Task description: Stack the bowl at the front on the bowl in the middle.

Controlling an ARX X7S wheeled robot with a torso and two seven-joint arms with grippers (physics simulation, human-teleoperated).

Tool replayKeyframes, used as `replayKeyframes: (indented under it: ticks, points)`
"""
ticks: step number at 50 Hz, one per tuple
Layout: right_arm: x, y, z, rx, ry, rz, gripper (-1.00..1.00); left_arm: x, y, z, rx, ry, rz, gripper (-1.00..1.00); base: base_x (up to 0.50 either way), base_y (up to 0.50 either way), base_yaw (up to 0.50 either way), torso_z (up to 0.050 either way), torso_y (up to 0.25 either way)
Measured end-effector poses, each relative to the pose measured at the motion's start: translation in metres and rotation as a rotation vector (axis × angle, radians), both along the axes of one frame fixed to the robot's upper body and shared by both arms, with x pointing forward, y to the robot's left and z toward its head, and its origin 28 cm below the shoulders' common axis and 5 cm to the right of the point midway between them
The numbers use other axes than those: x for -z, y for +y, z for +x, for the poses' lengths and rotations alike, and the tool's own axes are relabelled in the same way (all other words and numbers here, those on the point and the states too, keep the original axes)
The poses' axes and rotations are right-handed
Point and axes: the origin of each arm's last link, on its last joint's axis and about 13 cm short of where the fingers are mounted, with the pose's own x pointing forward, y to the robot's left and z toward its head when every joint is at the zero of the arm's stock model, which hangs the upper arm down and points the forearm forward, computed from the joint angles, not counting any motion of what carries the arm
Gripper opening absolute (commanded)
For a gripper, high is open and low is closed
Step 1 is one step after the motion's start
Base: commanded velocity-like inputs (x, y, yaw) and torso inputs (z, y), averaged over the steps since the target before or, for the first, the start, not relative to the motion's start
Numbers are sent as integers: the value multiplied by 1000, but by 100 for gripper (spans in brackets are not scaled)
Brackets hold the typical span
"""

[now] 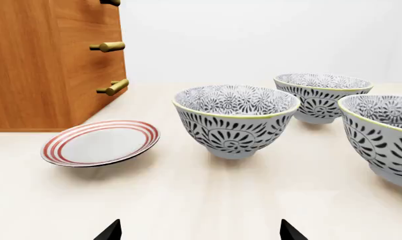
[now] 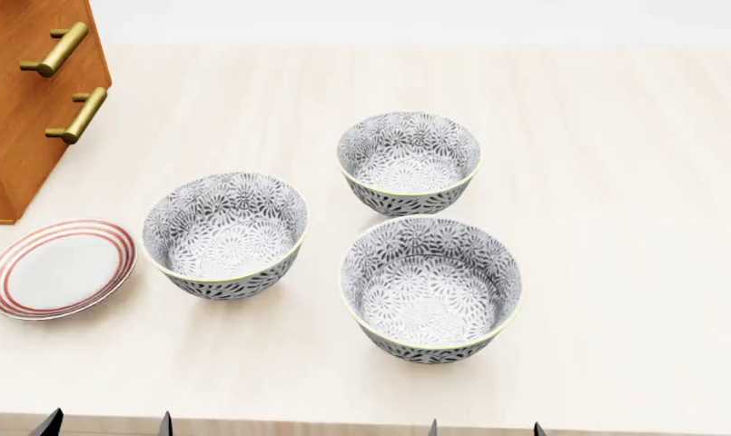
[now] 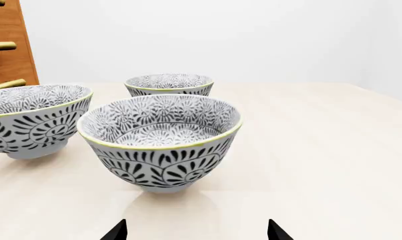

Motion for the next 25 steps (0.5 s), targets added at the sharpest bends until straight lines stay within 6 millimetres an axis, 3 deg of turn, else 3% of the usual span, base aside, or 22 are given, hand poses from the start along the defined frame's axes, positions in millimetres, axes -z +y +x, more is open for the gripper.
replayKeyframes:
  ticks: [16,21,25]
  points:
    - [-4,0,1,9,6,-11,100,-4,-1,1,8,3,-2,100,0,0,0,0,0]
    - [-24,-3,7,4,14,7,100,-20,-1,7,18,-7,-6,100,0,0,0,0,0]
    - [-52,-7,19,-5,9,0,100,-49,-2,19,36,-24,-11,100,0,0,0,0,0]
